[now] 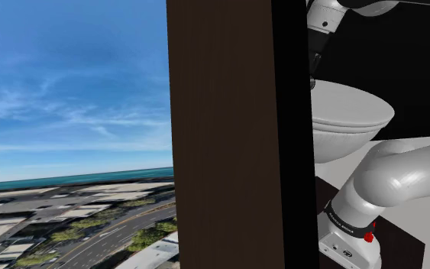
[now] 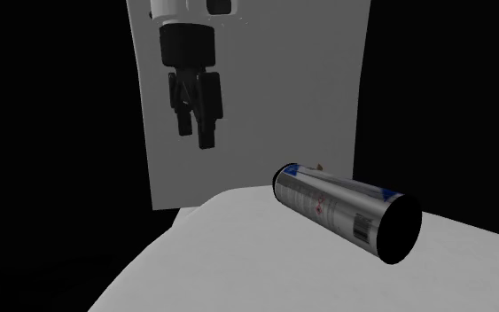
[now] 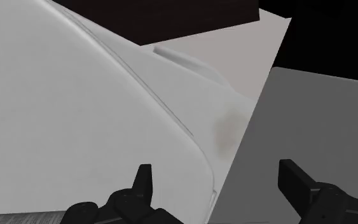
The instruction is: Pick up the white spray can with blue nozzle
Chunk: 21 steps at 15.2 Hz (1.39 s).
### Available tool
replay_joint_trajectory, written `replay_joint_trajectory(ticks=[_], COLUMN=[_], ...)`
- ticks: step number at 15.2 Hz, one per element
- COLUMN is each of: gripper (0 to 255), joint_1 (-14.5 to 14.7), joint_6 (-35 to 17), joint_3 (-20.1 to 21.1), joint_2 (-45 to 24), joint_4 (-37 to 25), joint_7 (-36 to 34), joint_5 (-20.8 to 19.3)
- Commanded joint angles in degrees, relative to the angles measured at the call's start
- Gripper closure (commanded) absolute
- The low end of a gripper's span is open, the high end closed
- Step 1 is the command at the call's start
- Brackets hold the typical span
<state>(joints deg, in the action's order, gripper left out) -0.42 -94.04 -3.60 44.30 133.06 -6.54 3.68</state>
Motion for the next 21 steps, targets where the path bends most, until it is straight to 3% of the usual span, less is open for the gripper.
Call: replay_joint_trajectory(ticks=[1, 6, 11, 18, 21], gripper=[0, 0, 0, 0, 0], joint_1=[0.0, 4.69, 10.42, 18.75, 18.45], joint_6=[0.0, 4.44, 7.4, 8.7, 6.4], joint_3=[0.0, -11.02, -21.27, -33.97, -33.95], joint_2=[0.0, -3.49, -11.59, -28.79, -28.44], joint_4=[0.0, -3.79, -11.61, -26.42, -23.8], joint_7=[0.0, 25.49, 51.21, 88.08, 87.88], joint_5=[0.0, -6.3, -11.63, -13.6, -13.81])
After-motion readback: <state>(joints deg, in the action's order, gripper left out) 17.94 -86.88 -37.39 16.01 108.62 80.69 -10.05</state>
